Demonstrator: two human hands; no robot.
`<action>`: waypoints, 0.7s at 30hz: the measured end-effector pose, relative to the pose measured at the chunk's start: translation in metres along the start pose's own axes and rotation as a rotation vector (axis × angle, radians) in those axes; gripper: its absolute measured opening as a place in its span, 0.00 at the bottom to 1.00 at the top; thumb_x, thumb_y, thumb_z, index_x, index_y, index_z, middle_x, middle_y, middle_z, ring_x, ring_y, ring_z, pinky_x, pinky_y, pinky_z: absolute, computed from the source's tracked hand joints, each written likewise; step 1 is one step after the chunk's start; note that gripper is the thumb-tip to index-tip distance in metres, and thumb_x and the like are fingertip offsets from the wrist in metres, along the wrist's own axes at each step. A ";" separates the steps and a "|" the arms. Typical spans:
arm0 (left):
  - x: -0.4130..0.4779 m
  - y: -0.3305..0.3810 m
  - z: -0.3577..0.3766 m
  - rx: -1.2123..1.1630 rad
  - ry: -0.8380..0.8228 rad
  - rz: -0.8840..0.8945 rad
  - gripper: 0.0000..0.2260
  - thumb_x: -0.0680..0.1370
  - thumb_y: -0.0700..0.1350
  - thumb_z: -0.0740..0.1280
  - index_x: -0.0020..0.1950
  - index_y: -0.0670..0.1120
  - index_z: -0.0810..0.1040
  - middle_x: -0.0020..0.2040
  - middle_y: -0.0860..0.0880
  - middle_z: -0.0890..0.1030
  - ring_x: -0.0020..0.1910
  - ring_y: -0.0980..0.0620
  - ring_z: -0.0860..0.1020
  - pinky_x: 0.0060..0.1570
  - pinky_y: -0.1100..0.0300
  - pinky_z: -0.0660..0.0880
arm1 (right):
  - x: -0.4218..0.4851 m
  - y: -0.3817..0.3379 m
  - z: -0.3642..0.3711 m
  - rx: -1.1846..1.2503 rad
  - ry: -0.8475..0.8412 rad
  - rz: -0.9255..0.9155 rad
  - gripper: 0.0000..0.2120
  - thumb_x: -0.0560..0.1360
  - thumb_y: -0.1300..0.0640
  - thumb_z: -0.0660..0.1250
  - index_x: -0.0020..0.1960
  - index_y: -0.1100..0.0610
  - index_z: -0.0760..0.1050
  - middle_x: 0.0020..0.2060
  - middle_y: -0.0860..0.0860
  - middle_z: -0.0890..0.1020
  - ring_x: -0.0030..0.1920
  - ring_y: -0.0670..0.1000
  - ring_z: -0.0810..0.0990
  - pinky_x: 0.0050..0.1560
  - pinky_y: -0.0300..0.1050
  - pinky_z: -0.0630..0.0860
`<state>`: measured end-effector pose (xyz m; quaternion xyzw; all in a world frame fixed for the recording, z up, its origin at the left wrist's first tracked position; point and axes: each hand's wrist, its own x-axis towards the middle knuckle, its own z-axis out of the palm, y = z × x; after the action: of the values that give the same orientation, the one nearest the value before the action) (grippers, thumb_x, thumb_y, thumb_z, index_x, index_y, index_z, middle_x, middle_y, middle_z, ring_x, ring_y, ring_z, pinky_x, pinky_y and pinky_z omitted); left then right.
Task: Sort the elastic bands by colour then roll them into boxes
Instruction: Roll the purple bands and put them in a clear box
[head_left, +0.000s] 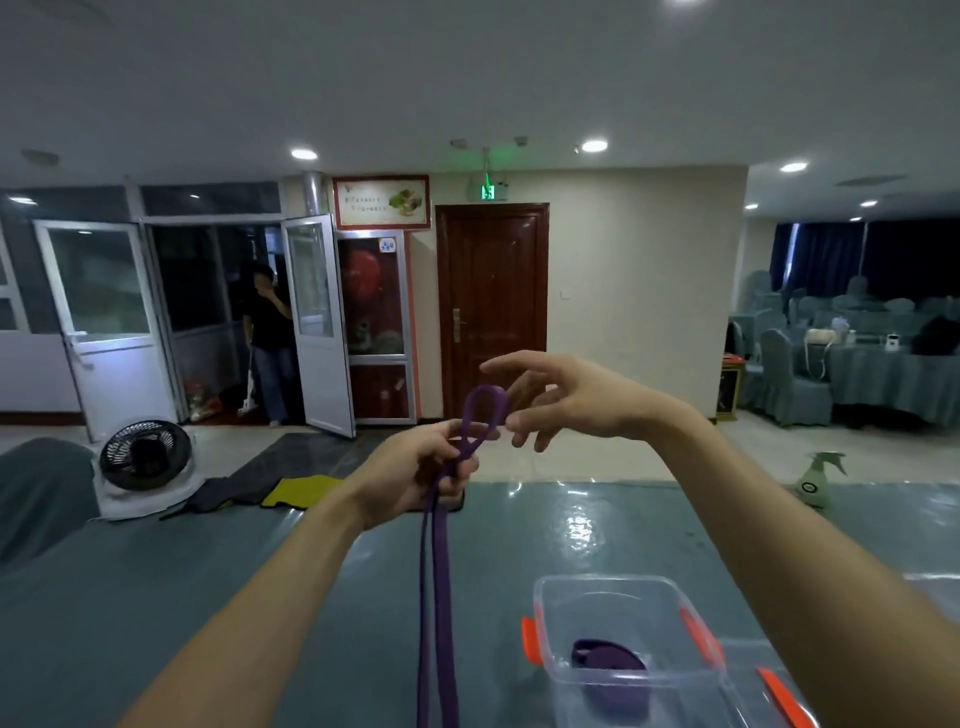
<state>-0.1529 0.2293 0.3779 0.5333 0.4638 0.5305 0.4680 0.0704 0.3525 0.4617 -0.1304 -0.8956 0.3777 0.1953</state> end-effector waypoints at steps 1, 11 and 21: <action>0.000 0.005 -0.001 0.007 0.039 -0.014 0.18 0.85 0.35 0.52 0.72 0.37 0.73 0.38 0.45 0.73 0.34 0.49 0.64 0.36 0.55 0.61 | 0.003 -0.002 0.006 -0.060 0.000 -0.024 0.28 0.80 0.62 0.76 0.77 0.49 0.74 0.57 0.55 0.85 0.50 0.57 0.90 0.51 0.53 0.87; -0.005 0.024 -0.025 0.389 0.115 0.150 0.12 0.87 0.51 0.68 0.59 0.42 0.74 0.47 0.43 0.84 0.35 0.49 0.76 0.35 0.57 0.76 | 0.017 -0.001 0.042 -0.566 0.389 -0.275 0.12 0.83 0.51 0.72 0.66 0.47 0.83 0.55 0.45 0.81 0.54 0.45 0.80 0.55 0.37 0.78; -0.009 0.026 -0.028 0.391 0.077 0.234 0.18 0.77 0.52 0.82 0.64 0.50 0.85 0.59 0.41 0.89 0.57 0.39 0.89 0.58 0.49 0.86 | 0.008 0.004 0.057 -0.788 0.718 -0.438 0.11 0.75 0.51 0.80 0.55 0.55 0.89 0.52 0.51 0.79 0.43 0.50 0.78 0.41 0.44 0.80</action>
<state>-0.1807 0.2172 0.4025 0.6432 0.5106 0.5011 0.2730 0.0378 0.3230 0.4246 -0.1249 -0.8526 -0.1014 0.4973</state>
